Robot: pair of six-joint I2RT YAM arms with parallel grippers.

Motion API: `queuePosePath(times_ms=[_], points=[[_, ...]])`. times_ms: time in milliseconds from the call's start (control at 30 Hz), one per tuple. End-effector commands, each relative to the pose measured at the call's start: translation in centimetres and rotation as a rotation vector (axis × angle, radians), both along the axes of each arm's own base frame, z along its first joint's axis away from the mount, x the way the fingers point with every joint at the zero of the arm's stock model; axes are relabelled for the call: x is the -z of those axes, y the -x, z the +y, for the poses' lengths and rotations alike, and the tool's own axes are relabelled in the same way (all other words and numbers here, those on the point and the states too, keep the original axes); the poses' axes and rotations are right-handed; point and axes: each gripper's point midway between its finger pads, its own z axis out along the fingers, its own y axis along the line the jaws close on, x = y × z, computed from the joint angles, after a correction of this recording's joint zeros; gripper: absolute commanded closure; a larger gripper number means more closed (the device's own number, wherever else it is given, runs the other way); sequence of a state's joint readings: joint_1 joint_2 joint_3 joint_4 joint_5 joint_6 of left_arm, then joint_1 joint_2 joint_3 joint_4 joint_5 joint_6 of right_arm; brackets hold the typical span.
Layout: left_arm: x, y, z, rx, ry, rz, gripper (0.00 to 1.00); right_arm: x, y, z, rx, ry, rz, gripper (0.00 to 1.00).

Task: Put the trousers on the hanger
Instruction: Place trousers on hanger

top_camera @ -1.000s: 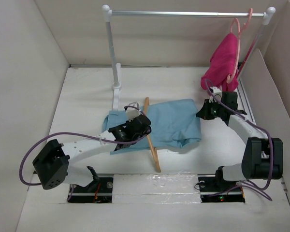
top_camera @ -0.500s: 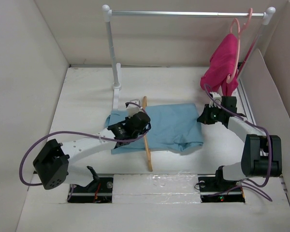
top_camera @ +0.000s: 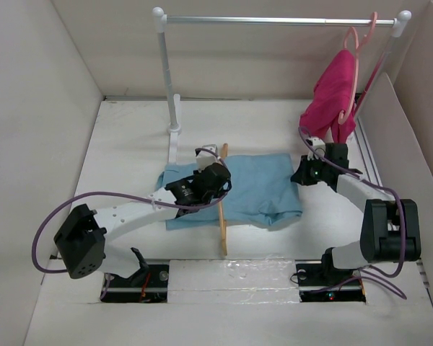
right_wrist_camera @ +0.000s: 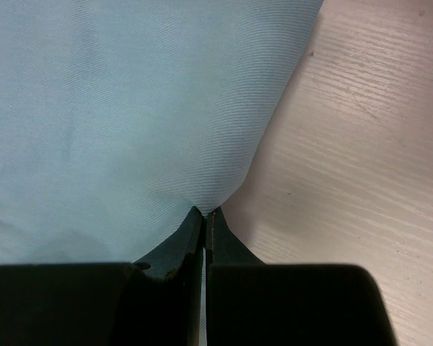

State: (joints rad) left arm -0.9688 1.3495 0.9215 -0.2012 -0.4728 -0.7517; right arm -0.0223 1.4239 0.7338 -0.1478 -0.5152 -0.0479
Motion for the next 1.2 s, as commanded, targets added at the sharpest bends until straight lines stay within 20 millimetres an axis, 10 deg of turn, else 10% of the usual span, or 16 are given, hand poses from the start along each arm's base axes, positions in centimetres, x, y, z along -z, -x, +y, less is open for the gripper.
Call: queuePosePath(times_ms=[0, 133, 233, 367, 533, 733, 900, 1167], points=[[-6.0, -1.5, -2.9, 0.005, 0.18, -0.105, 1.0, -0.3, -0.2, 1.4, -0.033, -0.016, -0.034, 1.0], [-7.8, -2.1, -3.3, -0.006, 0.196, -0.128, 1.0, -0.6, 0.2, 1.6, -0.032, -0.013, -0.028, 0.93], [-10.7, -2.3, -2.4, -0.031, 0.185, -0.16, 1.0, -3.0, 0.6, 1.5, -0.038, 0.021, -0.065, 0.46], [-16.9, -2.2, -1.0, -0.02, 0.215, -0.239, 1.0, -10.3, 1.7, 3.3, -0.117, 0.01, -0.195, 0.28], [-25.2, -2.5, 0.3, -0.009, 0.253, -0.319, 1.0, -24.2, 5.5, 7.6, -0.15, -0.124, -0.476, 0.26], [-30.2, -2.3, 0.1, 0.025, 0.273, -0.362, 1.0, -32.8, 11.7, 15.7, -0.308, -0.477, -0.55, 0.22], [-33.0, -2.0, -0.1, 0.055, 0.301, -0.392, 1.0, -35.9, 13.4, 21.0, -0.387, -0.619, -0.529, 0.17], [-33.4, -1.0, -0.9, 0.084, 0.346, -0.397, 1.0, -33.4, 13.1, 26.0, -0.425, -0.685, -0.446, 0.16]])
